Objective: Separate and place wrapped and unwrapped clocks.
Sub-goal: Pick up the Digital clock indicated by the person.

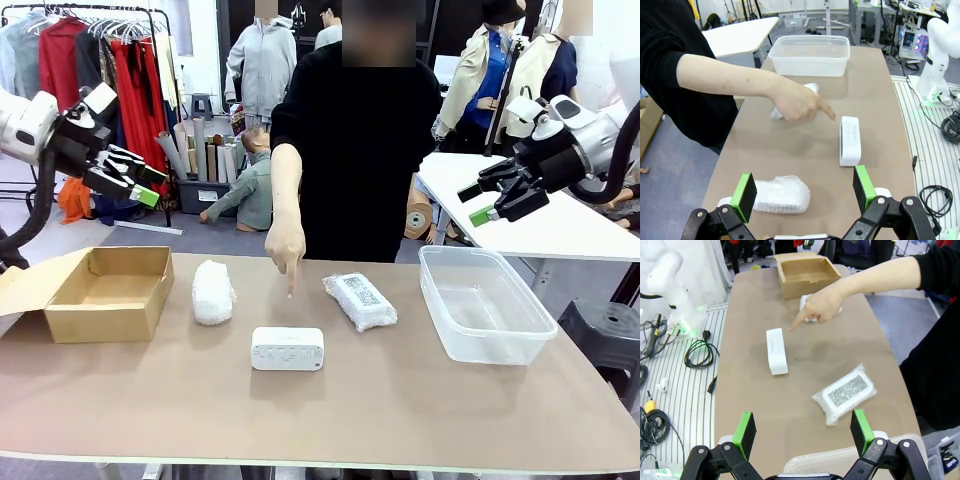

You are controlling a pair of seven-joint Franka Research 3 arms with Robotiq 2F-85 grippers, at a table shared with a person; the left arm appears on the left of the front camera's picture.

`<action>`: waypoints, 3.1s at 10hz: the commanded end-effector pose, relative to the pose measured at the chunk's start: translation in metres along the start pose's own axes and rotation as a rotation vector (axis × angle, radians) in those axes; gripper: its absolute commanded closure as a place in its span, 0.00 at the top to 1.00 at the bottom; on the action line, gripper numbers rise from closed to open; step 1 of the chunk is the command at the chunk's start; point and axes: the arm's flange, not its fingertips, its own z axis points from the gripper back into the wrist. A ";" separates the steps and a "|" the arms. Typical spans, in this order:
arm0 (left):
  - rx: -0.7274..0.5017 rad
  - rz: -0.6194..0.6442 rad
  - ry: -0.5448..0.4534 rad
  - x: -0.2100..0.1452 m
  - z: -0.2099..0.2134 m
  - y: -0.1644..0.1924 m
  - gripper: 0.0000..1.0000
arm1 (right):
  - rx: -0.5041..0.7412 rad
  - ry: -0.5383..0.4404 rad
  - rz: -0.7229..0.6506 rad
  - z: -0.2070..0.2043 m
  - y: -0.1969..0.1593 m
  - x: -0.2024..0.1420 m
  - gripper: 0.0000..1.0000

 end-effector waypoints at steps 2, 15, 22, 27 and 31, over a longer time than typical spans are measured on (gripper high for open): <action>-0.002 -0.003 -0.002 0.000 0.000 0.000 1.00 | 0.003 -0.003 0.001 0.000 0.000 0.001 1.00; -0.002 -0.003 -0.002 0.000 0.000 0.000 1.00 | 0.003 -0.003 0.001 0.000 0.000 0.001 1.00; -0.002 -0.003 -0.002 0.000 0.000 0.000 1.00 | 0.003 -0.003 0.001 0.000 0.000 0.001 1.00; -0.002 -0.003 -0.002 0.000 0.000 0.000 1.00 | 0.003 -0.003 0.001 0.000 0.000 0.001 1.00; -0.002 -0.003 -0.002 0.000 0.000 0.000 1.00 | 0.003 -0.003 0.001 0.000 0.000 0.001 1.00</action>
